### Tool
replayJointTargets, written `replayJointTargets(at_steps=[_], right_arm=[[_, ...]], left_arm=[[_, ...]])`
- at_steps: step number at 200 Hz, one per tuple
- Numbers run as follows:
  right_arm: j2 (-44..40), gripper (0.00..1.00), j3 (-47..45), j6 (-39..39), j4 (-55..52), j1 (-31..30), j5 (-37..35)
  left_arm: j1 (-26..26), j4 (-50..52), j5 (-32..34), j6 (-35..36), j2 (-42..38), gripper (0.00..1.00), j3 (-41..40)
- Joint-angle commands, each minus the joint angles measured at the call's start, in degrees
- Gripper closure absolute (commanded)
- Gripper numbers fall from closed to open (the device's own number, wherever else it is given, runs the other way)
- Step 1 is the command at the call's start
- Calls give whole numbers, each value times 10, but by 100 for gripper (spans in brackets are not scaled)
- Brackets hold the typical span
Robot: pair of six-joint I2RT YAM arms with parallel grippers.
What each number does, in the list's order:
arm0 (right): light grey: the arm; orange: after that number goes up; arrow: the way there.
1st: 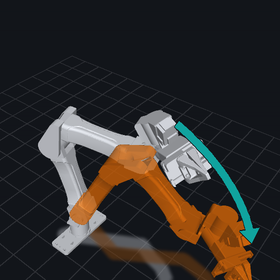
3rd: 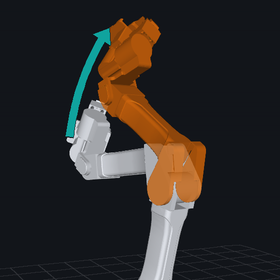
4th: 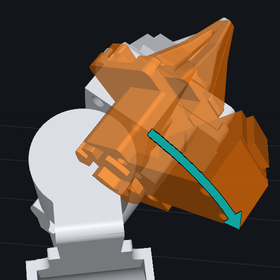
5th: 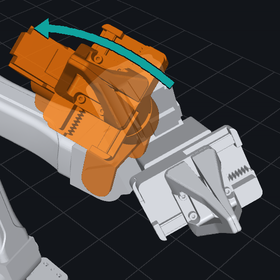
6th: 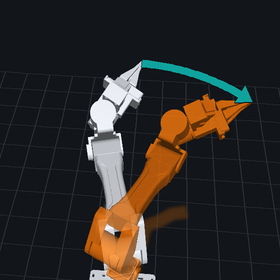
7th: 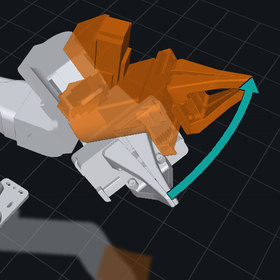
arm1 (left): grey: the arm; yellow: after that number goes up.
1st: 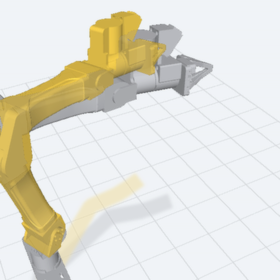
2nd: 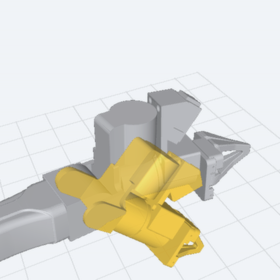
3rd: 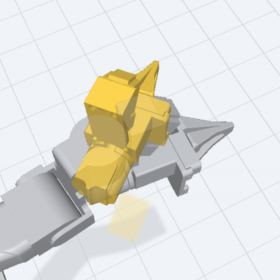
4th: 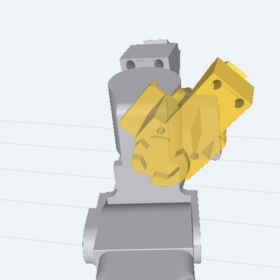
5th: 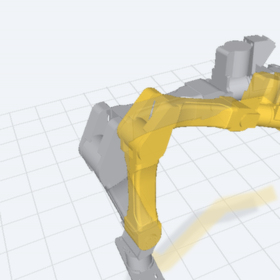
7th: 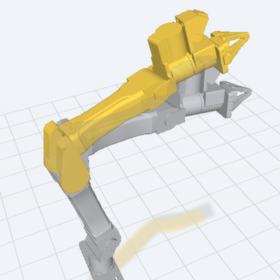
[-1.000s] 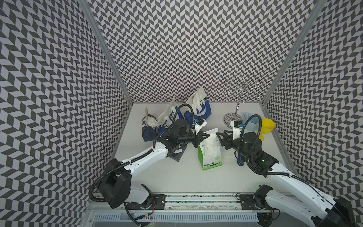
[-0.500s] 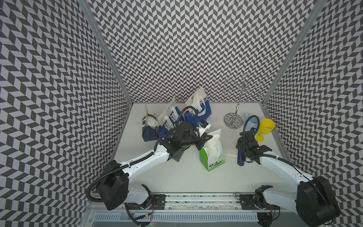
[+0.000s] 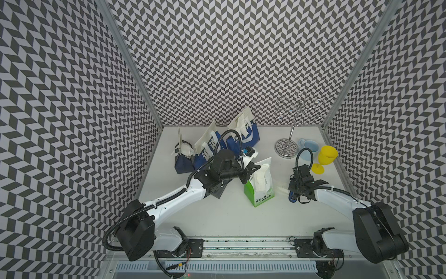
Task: Staple the receipts to the bags
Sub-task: Pick up the stapler from the center of the board, then place the stapler in the takeout bag.
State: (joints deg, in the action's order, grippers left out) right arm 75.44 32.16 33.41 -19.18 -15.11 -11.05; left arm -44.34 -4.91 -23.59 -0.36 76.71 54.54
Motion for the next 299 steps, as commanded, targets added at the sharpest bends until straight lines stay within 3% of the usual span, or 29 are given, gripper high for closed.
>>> replayJointTargets(at_steps=[1,66,107,140,204,299], right_arm=[[-26,98,-8,-5,4,3,27],[-255,100,106,-35,160,-34,61],[-276,100,144,-54,330,-126,37],[-237,100,156,-67,414,-179,25],[-200,100,149,-102,387,-260,-47],[-209,100,120,-145,345,-309,-147]], left_arm=[[-1,-11,1,7,-12,100,-1],[-5,-17,14,-12,18,100,5],[-20,-23,22,-25,34,100,11],[-41,-30,27,-34,46,100,19],[-48,-49,40,-54,45,100,28],[-47,-66,44,-66,38,100,28]])
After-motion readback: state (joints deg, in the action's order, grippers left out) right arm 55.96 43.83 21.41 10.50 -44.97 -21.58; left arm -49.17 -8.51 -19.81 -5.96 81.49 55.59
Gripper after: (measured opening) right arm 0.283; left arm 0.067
